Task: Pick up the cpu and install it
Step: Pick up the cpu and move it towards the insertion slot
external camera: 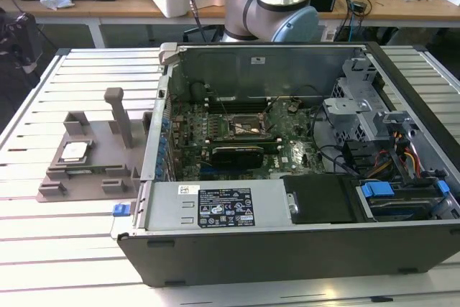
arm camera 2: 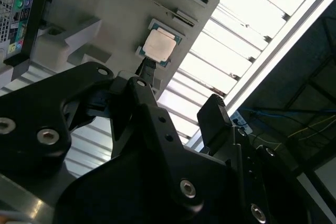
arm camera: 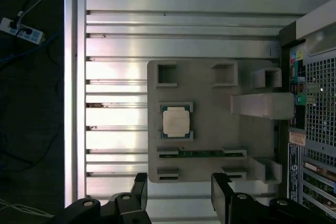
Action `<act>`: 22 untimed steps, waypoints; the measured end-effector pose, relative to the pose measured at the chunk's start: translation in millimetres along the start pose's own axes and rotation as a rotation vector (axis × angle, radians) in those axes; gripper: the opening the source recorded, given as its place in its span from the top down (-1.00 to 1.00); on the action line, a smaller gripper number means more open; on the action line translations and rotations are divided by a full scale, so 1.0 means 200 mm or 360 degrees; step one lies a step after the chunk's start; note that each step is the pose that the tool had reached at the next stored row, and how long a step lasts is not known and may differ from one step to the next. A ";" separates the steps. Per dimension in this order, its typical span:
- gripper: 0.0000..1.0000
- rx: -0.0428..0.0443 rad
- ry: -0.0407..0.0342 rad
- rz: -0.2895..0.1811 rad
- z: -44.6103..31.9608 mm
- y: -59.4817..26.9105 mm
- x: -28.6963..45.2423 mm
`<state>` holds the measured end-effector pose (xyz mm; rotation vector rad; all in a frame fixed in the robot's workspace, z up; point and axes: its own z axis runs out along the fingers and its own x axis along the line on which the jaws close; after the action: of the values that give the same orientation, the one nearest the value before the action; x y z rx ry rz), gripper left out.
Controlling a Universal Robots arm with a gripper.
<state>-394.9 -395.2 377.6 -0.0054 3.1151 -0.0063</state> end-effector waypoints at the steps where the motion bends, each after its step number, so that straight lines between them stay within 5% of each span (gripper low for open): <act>1: -0.20 0.0000 0.0000 0.0000 0.002 0.000 0.000; 22: -0.20 0.0000 0.0000 0.0000 0.056 0.000 0.001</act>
<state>-394.9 -395.2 366.4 -0.0054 3.1152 -0.0064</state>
